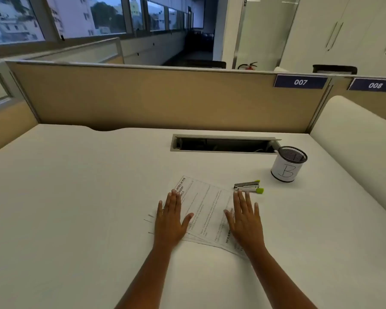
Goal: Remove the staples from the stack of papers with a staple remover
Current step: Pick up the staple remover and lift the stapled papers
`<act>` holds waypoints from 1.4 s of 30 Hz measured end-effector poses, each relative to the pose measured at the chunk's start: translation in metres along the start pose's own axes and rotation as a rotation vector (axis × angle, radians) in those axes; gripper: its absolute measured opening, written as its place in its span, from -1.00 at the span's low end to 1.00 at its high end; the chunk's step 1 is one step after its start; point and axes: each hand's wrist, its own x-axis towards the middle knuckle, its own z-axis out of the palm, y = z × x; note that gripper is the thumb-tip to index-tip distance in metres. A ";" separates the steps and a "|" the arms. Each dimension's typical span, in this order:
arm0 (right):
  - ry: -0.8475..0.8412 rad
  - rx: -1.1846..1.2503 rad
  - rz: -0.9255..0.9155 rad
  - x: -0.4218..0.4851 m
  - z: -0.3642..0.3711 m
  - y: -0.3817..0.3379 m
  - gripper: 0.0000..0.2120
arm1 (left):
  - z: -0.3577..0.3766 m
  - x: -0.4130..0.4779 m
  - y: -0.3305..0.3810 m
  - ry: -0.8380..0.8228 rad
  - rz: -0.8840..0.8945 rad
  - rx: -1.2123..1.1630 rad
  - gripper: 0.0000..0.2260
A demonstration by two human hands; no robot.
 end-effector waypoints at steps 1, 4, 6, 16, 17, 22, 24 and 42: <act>-0.045 -0.006 0.019 -0.001 0.003 0.002 -0.01 | 0.003 0.001 -0.002 -0.028 -0.028 -0.002 -0.17; -0.096 -0.012 0.017 -0.006 0.011 0.008 0.01 | 0.012 0.001 -0.007 0.012 -0.052 -0.044 -0.04; -0.137 0.002 0.017 -0.007 0.014 0.009 -0.20 | 0.013 0.001 -0.007 -0.014 -0.058 -0.036 0.00; -0.220 0.000 0.012 -0.007 0.019 0.011 -0.43 | 0.012 0.002 -0.008 -0.053 -0.054 -0.047 -0.01; -0.225 0.000 0.011 -0.007 0.019 0.011 -0.43 | 0.010 0.003 -0.009 -0.068 -0.044 -0.050 -0.01; -0.138 -0.002 -0.010 0.011 0.006 0.015 -0.54 | 0.001 0.002 -0.020 -0.217 0.124 -0.162 -0.40; -0.107 -0.045 -0.007 0.023 -0.002 0.021 -0.58 | 0.000 -0.002 -0.026 -0.246 0.210 -0.213 -0.36; -0.191 -0.406 -0.053 0.099 -0.024 0.036 -0.69 | 0.001 0.000 -0.035 -0.303 0.275 -0.212 -0.17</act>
